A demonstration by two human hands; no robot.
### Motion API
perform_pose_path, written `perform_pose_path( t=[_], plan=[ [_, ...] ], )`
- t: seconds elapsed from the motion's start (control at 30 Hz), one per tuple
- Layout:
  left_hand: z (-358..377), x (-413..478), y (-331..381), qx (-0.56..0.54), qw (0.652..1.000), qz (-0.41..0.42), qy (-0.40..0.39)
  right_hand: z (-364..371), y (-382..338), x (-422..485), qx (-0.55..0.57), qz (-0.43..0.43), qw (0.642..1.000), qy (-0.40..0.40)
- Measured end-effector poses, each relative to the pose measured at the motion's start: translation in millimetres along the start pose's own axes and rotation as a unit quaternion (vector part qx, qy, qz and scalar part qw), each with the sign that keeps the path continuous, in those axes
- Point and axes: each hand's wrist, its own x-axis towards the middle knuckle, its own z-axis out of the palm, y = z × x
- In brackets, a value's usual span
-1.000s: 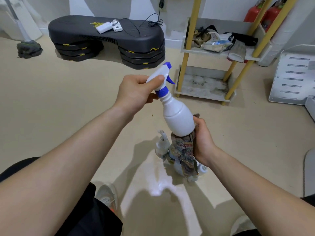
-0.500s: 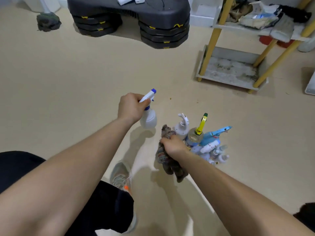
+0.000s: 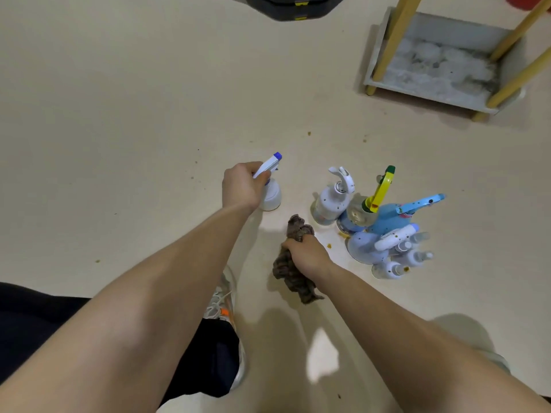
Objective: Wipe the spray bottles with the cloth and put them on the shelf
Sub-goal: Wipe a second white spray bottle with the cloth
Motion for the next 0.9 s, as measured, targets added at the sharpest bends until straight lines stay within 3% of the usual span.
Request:
perform_pose_path(
  t=[0.2,0.27,0.37,0.43,0.57,0.7,0.9],
  plan=[
    [5.6,-0.5,6.0,0.065,0.997,0.017,-0.028,-15.0,1.9,-8.5,0.001,0.0,1.0,0.012],
    [8.2,-9.3,13.8,0.129,0.991,0.034,0.003,-22.2,1.7,-17.2,0.0,-0.008,1.0,0.016],
    [14.9,-35.2,35.6,0.166,0.975,0.127,0.075,-35.1,0.3,-35.4,0.0,-0.022,0.999,0.032],
    [26.6,-46.8,50.5,0.146,0.978,0.145,0.036,-44.1,2.0,-45.4,0.0,-0.029,0.999,0.042],
    [57.6,-53.8,56.4,0.1,0.987,0.054,-0.114,-62.6,16.2,-61.2,0.02,-0.023,0.997,0.064],
    [80.2,-51.7,49.5,0.061,0.99,0.06,-0.115,-77.6,34.6,-68.6,0.048,-0.021,0.994,0.097],
    [97.3,-39.9,52.5,0.03,0.986,0.103,-0.124,-92.1,43.8,-73.0,0.126,-0.025,0.988,0.082]
  ],
)
